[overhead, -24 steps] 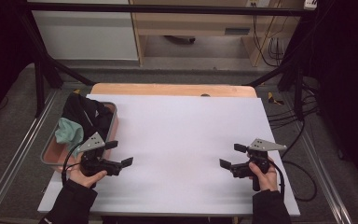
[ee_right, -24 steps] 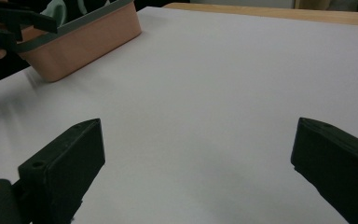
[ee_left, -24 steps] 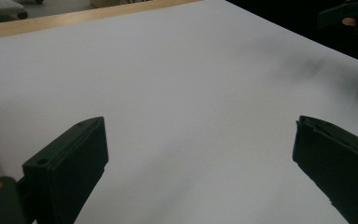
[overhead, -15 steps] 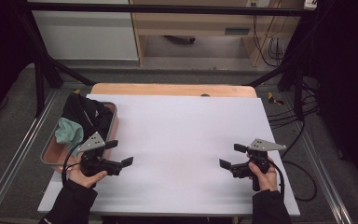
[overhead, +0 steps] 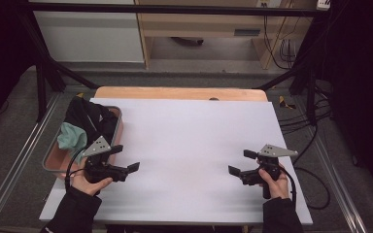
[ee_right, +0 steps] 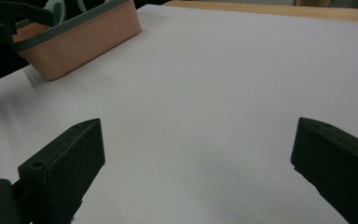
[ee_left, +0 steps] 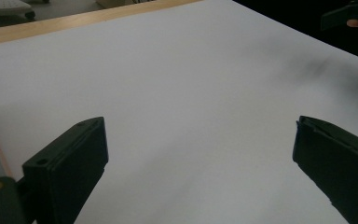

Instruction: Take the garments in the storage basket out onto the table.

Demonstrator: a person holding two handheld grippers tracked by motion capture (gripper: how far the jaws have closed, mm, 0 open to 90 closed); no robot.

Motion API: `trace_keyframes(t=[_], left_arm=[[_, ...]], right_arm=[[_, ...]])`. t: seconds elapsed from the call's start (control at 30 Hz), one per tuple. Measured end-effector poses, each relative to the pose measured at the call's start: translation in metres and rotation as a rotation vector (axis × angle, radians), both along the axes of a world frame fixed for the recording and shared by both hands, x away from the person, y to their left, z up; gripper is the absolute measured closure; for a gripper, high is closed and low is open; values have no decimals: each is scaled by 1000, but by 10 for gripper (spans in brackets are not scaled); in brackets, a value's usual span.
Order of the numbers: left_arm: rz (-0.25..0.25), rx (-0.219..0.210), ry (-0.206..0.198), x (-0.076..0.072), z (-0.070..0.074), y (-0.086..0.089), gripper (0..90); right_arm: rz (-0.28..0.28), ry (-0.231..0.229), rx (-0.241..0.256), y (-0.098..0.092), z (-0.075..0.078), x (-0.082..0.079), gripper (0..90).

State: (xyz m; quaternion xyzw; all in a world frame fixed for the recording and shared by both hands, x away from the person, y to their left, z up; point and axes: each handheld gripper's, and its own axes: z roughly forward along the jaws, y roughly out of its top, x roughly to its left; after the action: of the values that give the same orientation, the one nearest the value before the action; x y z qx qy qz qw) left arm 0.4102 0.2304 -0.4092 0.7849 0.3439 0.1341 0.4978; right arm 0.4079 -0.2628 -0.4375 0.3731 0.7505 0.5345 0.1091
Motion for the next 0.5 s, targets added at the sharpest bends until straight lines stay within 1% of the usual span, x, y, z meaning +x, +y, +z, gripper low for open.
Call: trace_keyframes(t=[0.23,0.5], left_arm=[[11,15,5,1,4,-1,27],[16,21,4,0,9,0,27]], right_arm=[[-1,2,0,0,0,0,32],[-1,7,-2,0,-1,0,32]])
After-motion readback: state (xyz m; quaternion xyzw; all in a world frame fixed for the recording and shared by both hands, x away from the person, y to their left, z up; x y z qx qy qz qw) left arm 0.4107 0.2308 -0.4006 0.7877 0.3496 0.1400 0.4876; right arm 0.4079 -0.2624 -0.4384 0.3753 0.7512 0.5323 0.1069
